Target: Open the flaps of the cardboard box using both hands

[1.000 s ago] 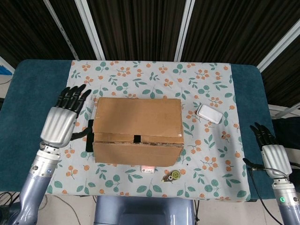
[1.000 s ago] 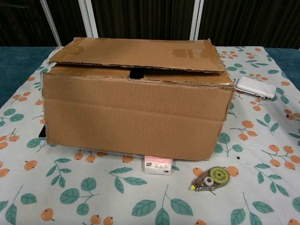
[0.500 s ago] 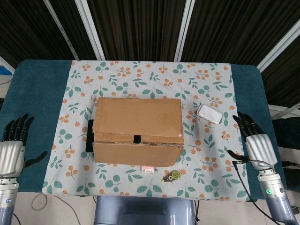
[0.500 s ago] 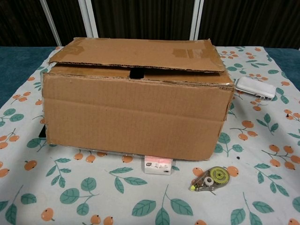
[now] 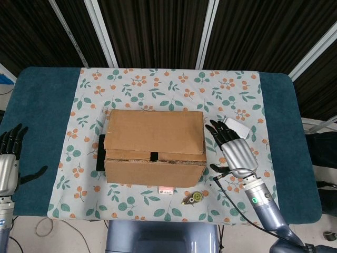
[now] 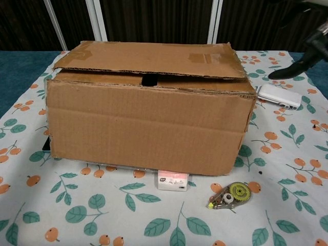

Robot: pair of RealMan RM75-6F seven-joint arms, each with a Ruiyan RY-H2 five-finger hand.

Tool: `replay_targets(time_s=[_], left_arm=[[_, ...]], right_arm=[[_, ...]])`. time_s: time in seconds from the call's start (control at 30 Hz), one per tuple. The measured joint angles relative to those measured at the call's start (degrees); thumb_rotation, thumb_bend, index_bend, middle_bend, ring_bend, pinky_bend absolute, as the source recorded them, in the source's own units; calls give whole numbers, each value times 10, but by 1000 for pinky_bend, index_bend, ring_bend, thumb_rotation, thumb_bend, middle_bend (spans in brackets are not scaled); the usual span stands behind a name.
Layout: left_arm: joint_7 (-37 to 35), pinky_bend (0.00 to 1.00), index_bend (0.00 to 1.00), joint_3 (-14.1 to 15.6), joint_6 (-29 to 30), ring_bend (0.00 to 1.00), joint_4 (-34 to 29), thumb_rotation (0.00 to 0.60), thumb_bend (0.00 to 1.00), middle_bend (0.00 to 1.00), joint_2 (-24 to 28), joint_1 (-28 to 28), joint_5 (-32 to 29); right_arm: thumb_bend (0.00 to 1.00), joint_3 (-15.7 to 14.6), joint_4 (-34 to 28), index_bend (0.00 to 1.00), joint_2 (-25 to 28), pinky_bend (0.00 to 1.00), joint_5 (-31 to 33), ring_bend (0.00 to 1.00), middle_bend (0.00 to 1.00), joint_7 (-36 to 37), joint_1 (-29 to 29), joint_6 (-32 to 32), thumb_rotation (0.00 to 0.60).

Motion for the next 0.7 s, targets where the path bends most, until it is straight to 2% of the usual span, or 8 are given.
replay_targets(time_s=[0.4,0.7], left_arm=[[-12,10,0,-23,-33,0,63,600,50,0,-32,15,-4],[-29,10,0,-42,-53,0,77,600,50,0,-42,26,-5]], right_arm=[[189,15,36,0,-100,215,79,0,0,-66,60,-9,600],[247,23,79,0,-137,215,76,0,0,-72,82,6,600]])
